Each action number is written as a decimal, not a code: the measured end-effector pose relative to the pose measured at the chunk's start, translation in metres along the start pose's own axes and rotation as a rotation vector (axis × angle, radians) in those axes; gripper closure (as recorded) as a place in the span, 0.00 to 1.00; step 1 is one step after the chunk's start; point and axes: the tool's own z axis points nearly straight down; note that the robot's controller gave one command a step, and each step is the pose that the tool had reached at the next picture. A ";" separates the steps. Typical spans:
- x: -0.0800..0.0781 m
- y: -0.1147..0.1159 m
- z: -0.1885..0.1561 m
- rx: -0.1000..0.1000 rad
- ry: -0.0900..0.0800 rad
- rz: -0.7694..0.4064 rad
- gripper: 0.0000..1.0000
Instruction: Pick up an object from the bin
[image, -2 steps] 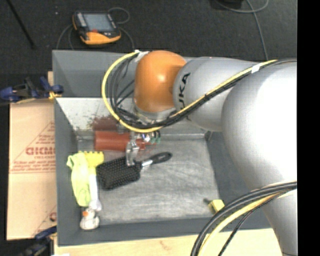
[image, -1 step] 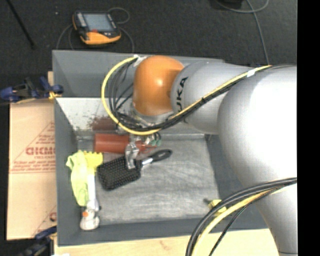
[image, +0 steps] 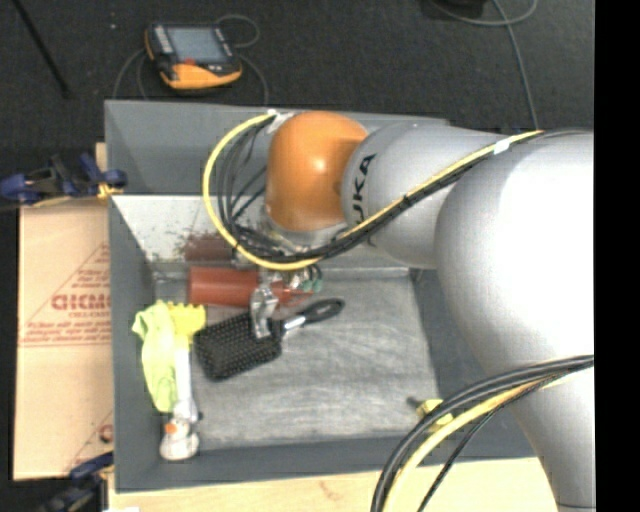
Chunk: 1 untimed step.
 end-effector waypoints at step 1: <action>0.003 0.001 -0.005 0.003 0.000 -0.002 1.00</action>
Offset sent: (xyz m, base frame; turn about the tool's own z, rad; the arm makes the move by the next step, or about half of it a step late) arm -0.0001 -0.0001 0.0495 -0.0001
